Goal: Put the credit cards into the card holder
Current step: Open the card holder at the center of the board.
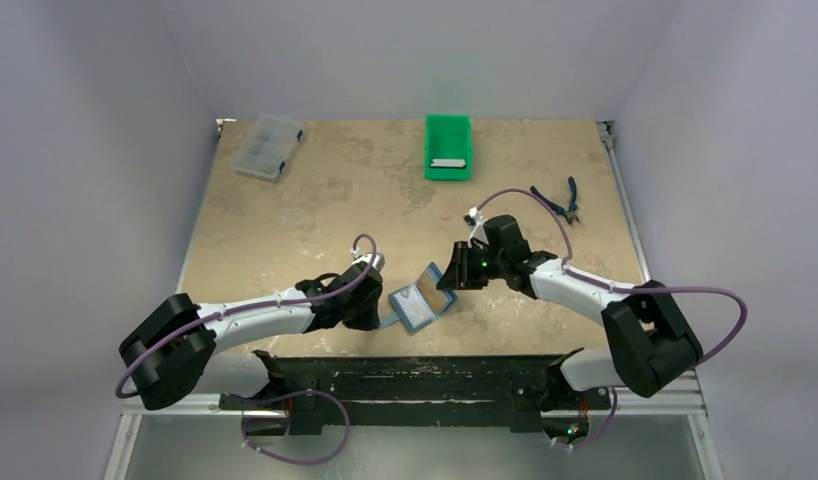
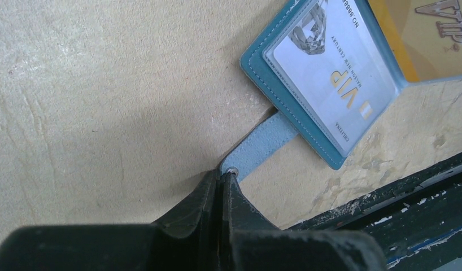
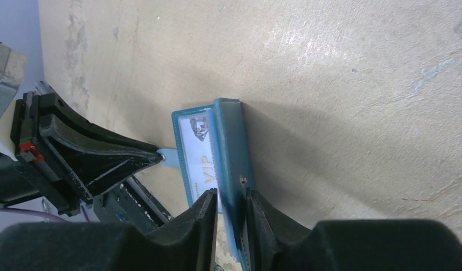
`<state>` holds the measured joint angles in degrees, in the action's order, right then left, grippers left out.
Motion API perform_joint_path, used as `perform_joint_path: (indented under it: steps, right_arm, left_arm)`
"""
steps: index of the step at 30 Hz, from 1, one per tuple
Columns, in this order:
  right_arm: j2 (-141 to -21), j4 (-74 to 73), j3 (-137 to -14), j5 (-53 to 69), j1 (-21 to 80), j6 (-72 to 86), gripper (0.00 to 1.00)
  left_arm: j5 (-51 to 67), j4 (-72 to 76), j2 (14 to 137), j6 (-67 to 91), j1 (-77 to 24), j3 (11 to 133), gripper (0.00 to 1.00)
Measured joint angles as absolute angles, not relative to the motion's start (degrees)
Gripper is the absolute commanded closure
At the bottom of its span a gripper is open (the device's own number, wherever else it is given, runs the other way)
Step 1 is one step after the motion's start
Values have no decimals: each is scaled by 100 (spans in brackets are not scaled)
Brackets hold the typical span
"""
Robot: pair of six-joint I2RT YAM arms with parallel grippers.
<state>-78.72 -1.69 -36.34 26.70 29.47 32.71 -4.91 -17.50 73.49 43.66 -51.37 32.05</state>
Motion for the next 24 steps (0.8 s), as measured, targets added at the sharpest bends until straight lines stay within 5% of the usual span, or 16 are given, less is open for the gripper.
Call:
perform_joint_path:
  steps: [6, 9, 12, 24]
  right_arm:
    - [-8034, -16, -3618, 3116, 2884, 3190, 87]
    - [-7979, 191, -3481, 3354, 2886, 3245, 85]
    - [-7765, 259, -3216, 3435, 2899, 3371, 71]
    - [-7260, 211, -3081, 3385, 3214, 3564, 68]
  left_arm:
    - [-493, -1772, 7349, 4359, -5137, 3205, 100]
    - [-375, -1767, 7349, 4333, -5092, 3223, 77]
    - [119, -1621, 7310, 4381, -4877, 3232, 55]
    - [617, -1680, 7102, 4370, -4626, 4198, 44]
